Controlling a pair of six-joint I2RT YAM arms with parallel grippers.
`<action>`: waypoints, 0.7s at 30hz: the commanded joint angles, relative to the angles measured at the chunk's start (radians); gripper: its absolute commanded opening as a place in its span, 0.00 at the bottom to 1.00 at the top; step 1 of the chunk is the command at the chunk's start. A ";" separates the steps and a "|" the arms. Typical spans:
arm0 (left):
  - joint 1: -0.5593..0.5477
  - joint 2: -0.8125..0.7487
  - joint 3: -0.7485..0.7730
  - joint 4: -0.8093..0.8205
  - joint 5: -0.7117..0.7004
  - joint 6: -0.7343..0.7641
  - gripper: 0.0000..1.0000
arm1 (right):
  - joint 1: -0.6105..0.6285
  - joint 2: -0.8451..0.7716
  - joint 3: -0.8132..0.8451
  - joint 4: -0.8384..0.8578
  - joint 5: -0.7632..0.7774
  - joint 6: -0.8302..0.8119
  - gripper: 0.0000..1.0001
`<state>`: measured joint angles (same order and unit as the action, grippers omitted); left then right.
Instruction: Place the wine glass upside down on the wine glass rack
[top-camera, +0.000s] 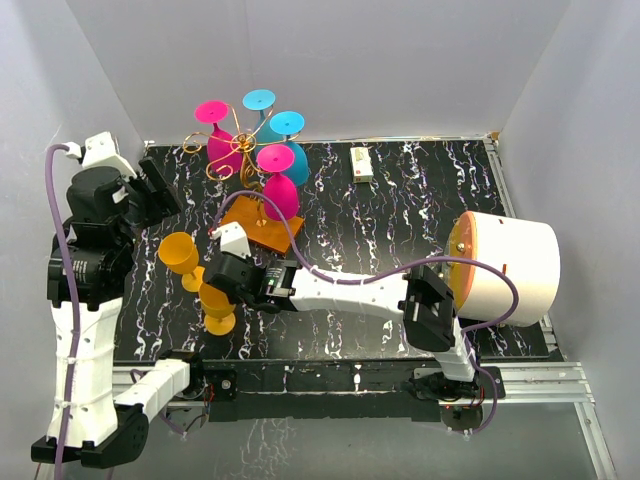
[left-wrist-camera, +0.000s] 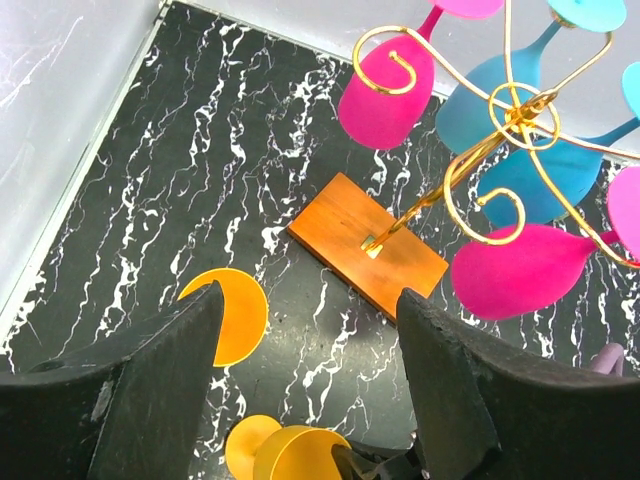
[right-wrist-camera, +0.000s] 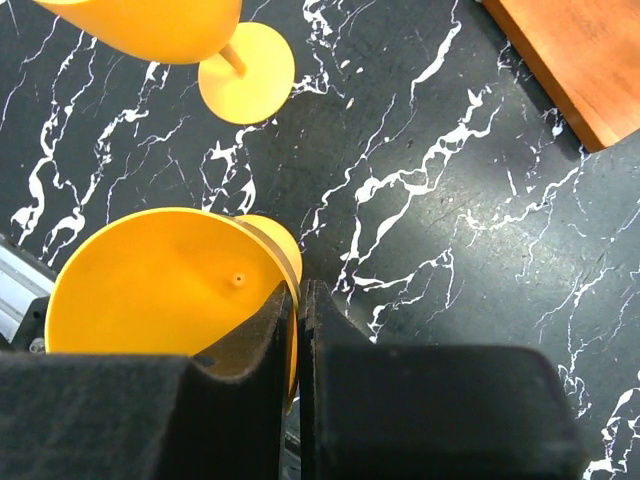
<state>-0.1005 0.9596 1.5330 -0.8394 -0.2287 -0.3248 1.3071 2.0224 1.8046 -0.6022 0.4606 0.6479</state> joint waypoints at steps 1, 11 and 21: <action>-0.005 0.004 0.081 0.003 0.018 0.003 0.68 | 0.004 -0.065 0.022 0.025 0.077 -0.008 0.00; -0.008 0.034 0.123 0.068 0.407 -0.005 0.69 | 0.004 -0.449 -0.387 0.442 0.199 -0.098 0.00; -0.008 0.053 0.062 0.101 0.509 -0.128 0.72 | 0.004 -0.694 -0.659 0.731 0.377 -0.164 0.00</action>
<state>-0.1051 1.0107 1.6253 -0.7513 0.2363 -0.3866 1.3071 1.3705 1.1946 -0.0540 0.7353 0.5213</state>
